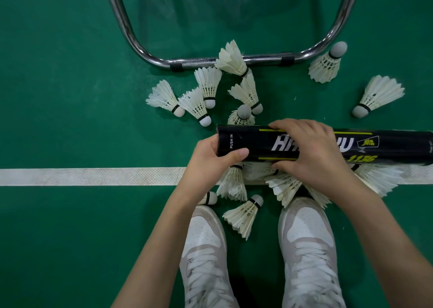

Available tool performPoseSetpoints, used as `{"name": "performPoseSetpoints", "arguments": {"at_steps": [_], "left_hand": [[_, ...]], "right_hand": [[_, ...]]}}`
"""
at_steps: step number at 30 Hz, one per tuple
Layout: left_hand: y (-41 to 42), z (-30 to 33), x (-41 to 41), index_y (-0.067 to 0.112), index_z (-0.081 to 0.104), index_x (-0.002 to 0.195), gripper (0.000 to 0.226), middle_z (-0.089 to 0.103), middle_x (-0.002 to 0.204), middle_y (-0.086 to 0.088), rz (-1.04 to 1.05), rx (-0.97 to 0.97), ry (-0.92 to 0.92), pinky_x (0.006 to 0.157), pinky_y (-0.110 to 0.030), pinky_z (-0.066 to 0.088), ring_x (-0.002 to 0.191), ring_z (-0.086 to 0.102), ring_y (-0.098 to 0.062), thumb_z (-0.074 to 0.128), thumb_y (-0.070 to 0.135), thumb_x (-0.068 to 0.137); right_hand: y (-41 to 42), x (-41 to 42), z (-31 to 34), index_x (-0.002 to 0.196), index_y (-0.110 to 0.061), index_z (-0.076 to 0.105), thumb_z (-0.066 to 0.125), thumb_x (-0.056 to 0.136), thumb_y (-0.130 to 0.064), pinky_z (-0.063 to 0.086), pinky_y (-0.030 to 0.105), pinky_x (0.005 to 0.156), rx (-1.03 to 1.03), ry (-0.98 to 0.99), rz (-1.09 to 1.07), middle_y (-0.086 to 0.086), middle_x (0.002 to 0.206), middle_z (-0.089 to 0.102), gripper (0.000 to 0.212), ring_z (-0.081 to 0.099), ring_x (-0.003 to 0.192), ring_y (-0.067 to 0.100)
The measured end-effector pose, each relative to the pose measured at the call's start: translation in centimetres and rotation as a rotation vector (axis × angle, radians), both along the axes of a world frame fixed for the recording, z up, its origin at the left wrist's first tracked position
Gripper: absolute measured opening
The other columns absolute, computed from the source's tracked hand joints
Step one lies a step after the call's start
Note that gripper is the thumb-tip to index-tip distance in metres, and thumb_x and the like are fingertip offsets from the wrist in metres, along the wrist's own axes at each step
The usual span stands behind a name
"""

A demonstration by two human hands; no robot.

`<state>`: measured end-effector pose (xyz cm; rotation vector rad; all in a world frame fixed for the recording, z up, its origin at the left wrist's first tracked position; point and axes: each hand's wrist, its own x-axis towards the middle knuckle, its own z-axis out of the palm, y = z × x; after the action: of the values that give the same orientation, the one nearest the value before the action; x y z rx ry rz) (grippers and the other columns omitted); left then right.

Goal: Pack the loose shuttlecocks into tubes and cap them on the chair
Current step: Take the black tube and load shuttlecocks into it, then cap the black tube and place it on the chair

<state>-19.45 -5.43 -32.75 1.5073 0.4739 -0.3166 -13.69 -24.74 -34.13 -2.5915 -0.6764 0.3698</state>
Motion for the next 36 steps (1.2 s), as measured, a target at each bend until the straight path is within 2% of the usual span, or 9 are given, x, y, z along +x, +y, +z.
{"name": "performPoseSetpoints", "arguments": {"at_steps": [7, 12, 15, 18, 21, 24, 27, 31, 36], "left_hand": [[0.1, 0.0, 0.0, 0.018, 0.062, 0.109, 0.026, 0.071, 0.102, 0.005, -0.032, 0.050, 0.005, 0.080, -0.013, 0.048, 0.096, 0.066, -0.005, 0.067, 0.010, 0.084], [0.2, 0.8, 0.1, 0.028, 0.066, 0.095, 0.022, 0.071, 0.084, 0.014, 0.035, 0.160, -0.057, 0.071, -0.007, 0.045, 0.082, 0.064, 0.004, 0.074, 0.016, 0.078], [0.5, 1.3, 0.4, 0.032, 0.067, 0.090, 0.021, 0.071, 0.091, 0.010, 0.077, 0.227, -0.101, 0.082, -0.012, 0.044, 0.091, 0.061, -0.001, 0.077, 0.024, 0.074], [0.7, 2.0, 0.8, 0.034, 0.066, 0.086, 0.025, 0.064, 0.109, 0.009, 0.116, 0.279, -0.169, 0.094, -0.020, 0.039, 0.103, 0.055, 0.004, 0.079, 0.038, 0.066], [0.4, 3.5, 1.5, 0.040, 0.064, 0.082, 0.029, 0.053, 0.121, 0.013, 0.158, 0.261, -0.232, 0.097, -0.028, 0.042, 0.114, 0.053, -0.006, 0.080, 0.048, 0.059], [-0.1, 5.5, 2.1, 0.038, 0.058, 0.085, 0.034, 0.061, 0.110, -0.003, 0.190, 0.212, -0.253, 0.090, -0.043, 0.048, 0.099, 0.058, -0.023, 0.078, 0.043, 0.060], [-0.3, 8.1, 3.0, 0.037, 0.051, 0.086, 0.042, 0.063, 0.104, -0.011, 0.221, 0.182, -0.287, 0.088, -0.050, 0.048, 0.096, 0.059, -0.029, 0.080, 0.043, 0.056], [-0.6, 11.8, 4.2, 0.028, 0.046, 0.097, 0.058, 0.065, 0.102, -0.007, 0.232, 0.136, -0.378, 0.086, -0.045, 0.052, 0.094, 0.064, -0.021, 0.084, 0.033, 0.054], [-1.4, 15.8, 5.0, 0.027, 0.041, 0.105, 0.065, 0.066, 0.105, 0.000, 0.214, 0.073, -0.498, 0.087, -0.031, 0.052, 0.098, 0.064, -0.013, 0.085, 0.013, 0.058]], "right_hand": [[0.1, 0.1, 0.0, 0.131, -0.029, 0.045, 0.080, 0.065, -0.033, 0.018, 0.034, 0.100, 0.005, -0.006, -0.002, -0.004, 0.132, 0.051, 0.075, 0.039, 0.123, 0.023], [0.1, 0.3, 0.4, 0.133, -0.029, 0.045, 0.079, 0.066, -0.035, 0.020, 0.036, 0.100, 0.009, -0.030, -0.006, -0.002, 0.132, 0.051, 0.075, 0.040, 0.123, 0.023], [-0.2, 0.6, 1.0, 0.132, -0.028, 0.046, 0.079, 0.065, -0.035, 0.020, 0.035, 0.100, 0.048, -0.042, -0.045, -0.002, 0.131, 0.051, 0.075, 0.040, 0.122, 0.023], [-0.5, 0.9, 1.8, 0.131, -0.028, 0.047, 0.080, 0.064, -0.035, 0.018, 0.030, 0.098, 0.087, -0.051, -0.069, -0.004, 0.130, 0.052, 0.075, 0.041, 0.121, 0.020], [-0.4, 1.3, 3.3, 0.130, -0.030, 0.047, 0.081, 0.063, -0.032, 0.018, 0.028, 0.098, 0.138, -0.053, -0.110, -0.009, 0.126, 0.051, 0.075, 0.038, 0.118, 0.011], [0.0, 1.4, 5.4, 0.128, -0.030, 0.047, 0.082, 0.064, -0.026, 0.022, 0.028, 0.098, 0.210, -0.040, -0.166, -0.019, 0.114, 0.042, 0.074, 0.024, 0.104, -0.008], [0.4, 1.7, 7.3, 0.127, -0.029, 0.045, 0.083, 0.063, -0.026, 0.029, 0.032, 0.099, 0.238, -0.020, -0.211, -0.022, 0.110, 0.039, 0.075, 0.030, 0.103, -0.004], [0.9, 2.5, 9.6, 0.121, -0.036, 0.042, 0.086, 0.058, -0.028, 0.038, 0.039, 0.099, 0.322, -0.007, -0.220, -0.022, 0.109, 0.044, 0.077, 0.045, 0.112, 0.010], [1.6, 3.1, 12.6, 0.103, -0.050, 0.028, 0.086, 0.056, -0.028, 0.043, 0.031, 0.089, 0.388, 0.019, -0.235, -0.019, 0.108, 0.045, 0.078, 0.049, 0.110, 0.012]]}}
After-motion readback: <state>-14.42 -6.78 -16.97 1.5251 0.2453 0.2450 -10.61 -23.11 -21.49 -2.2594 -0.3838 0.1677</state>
